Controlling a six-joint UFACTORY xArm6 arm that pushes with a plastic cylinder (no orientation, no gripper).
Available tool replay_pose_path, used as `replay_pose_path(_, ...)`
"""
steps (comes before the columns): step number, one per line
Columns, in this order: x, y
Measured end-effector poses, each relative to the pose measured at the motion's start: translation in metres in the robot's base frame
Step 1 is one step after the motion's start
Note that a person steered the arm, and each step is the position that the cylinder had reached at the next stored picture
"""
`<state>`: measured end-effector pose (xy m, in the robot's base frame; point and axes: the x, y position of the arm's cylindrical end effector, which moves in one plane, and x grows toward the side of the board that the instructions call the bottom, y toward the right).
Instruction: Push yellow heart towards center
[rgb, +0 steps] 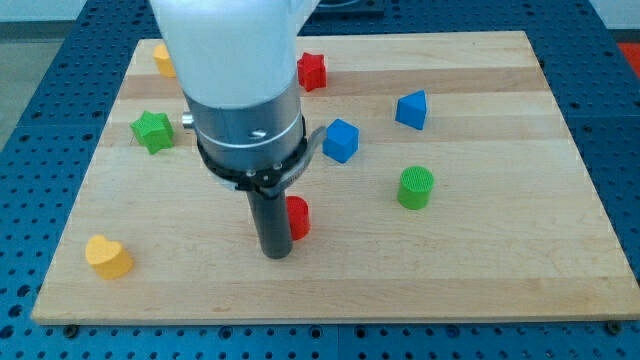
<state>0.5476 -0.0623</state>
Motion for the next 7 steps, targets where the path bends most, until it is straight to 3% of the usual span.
replay_pose_path(1,-0.020,0.000)
replay_pose_path(2,-0.007,-0.006)
replay_pose_path(3,0.061,-0.055)
replay_pose_path(4,0.070,-0.097)
replay_pose_path(5,0.063,-0.175)
replay_pose_path(7,0.055,-0.201)
